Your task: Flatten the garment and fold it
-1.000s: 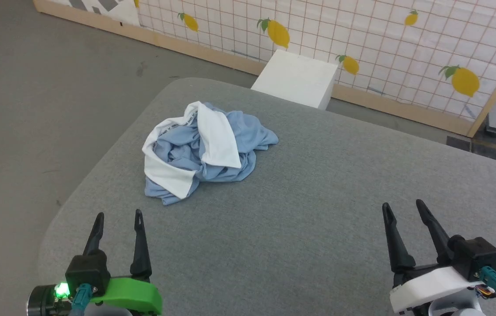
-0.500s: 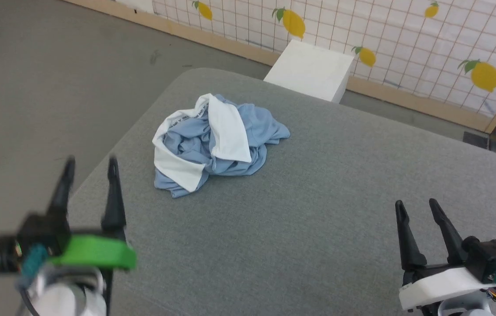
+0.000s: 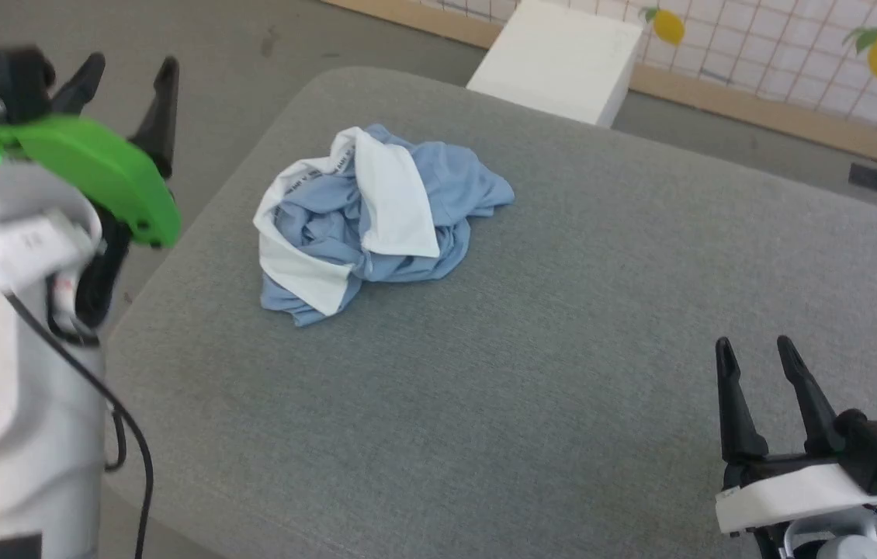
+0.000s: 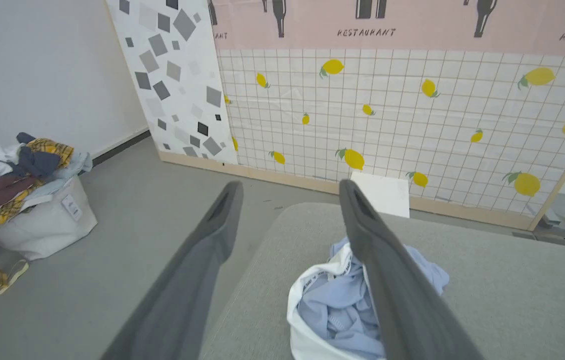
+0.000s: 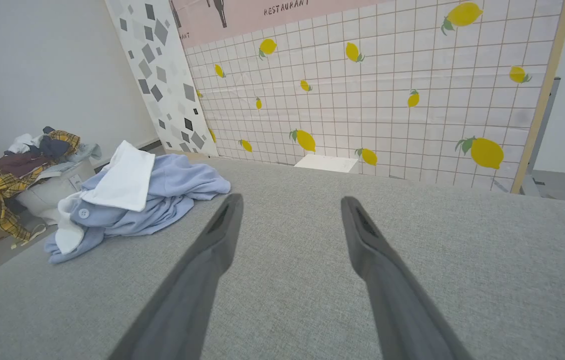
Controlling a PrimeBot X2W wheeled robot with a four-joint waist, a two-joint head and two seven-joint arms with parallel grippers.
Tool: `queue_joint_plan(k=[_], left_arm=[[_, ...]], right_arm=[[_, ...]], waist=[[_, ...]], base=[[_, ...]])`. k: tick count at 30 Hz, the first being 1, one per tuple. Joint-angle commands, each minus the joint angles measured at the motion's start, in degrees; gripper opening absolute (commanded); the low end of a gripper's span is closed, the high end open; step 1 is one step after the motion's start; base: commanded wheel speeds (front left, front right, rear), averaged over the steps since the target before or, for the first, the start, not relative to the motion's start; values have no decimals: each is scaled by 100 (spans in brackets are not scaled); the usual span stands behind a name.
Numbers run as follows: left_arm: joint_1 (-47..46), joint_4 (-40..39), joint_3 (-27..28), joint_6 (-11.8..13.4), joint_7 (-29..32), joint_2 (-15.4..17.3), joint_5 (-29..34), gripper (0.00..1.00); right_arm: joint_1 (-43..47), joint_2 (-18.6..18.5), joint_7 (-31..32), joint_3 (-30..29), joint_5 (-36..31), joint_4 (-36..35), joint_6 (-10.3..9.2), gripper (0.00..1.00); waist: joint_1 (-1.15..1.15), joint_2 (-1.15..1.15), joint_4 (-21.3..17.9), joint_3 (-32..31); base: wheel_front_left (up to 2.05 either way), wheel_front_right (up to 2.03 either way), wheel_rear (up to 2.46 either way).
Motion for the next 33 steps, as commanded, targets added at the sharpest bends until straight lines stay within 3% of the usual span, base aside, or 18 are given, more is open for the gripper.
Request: queue_joint_plan(k=[1, 9, 22, 33], left_arm=[[-328, 247, 18, -3, 281, 8, -236, 100], [-1013, 1328, 45, 144, 1495, 65, -662, 100], [-1145, 2178, 367, 771, 2130, -276, -1164, 100], [-1096, 2462, 436, 1380, 2813, -414, -1300, 100]], right_arm=[[-109, 2, -69, -11, -38, -32, -10, 100], [-328, 2, -92, -49, -223, -128, -10, 100], [-641, 2, -92, -121, -488, -301, -10, 100], [-798, 2, -92, -151, -567, -473, -10, 100]], waist=[[-1, 0, -194, 283], [-1, 0, -678, 878], [-1, 0, -1285, 1777], [-1, 0, -1534, 2243]], base=[[0, 0, 0], [0, 0, 0], [0, 0, 0], [0, 0, 0]])
